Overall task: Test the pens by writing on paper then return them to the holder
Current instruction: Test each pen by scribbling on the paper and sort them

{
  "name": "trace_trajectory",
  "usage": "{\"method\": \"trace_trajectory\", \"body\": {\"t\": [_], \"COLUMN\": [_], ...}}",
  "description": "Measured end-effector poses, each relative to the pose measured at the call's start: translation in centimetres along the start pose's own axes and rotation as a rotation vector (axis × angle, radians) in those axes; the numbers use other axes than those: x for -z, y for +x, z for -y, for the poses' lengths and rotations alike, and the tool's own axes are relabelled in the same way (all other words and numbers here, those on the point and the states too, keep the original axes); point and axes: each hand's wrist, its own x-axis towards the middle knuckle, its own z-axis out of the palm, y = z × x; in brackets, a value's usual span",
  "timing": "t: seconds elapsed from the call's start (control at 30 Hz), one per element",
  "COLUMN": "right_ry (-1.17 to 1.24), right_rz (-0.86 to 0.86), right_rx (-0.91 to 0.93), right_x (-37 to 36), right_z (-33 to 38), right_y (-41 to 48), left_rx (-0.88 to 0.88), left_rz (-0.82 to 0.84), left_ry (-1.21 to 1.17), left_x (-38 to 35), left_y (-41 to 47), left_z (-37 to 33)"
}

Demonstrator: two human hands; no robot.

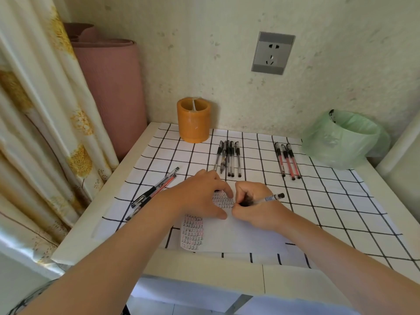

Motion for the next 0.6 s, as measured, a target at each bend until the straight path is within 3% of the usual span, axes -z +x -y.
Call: {"method": "trace_trajectory", "body": {"t": [0.1,0.27,0.43,0.6], "right_ry": [0.019,0.299,0.369,0.531], "right_rz": [-0.035,-0.174,-0.279,-0.223], "right_rx": [-0.002,-0.095,-0.13,-0.14], "right_x": [0.1,0.7,1.0,1.4], "right_z": [0.0,-0.1,0.5,1.5], "right_y": [0.0,0.5,1.1,1.2], "left_rx": [0.001,0.006,0.062,0.153], "left_rz": [0.0,0.015,-0.083,-0.114], "left_ry": [-0.005,-0.033,-0.051,0.079], "left_x": [0.0,0.3,1.1,1.4], "left_y": [-0.1,0.0,-0.5,-1.0], "left_z": [0.0,0.2,1.3,2.4]}}
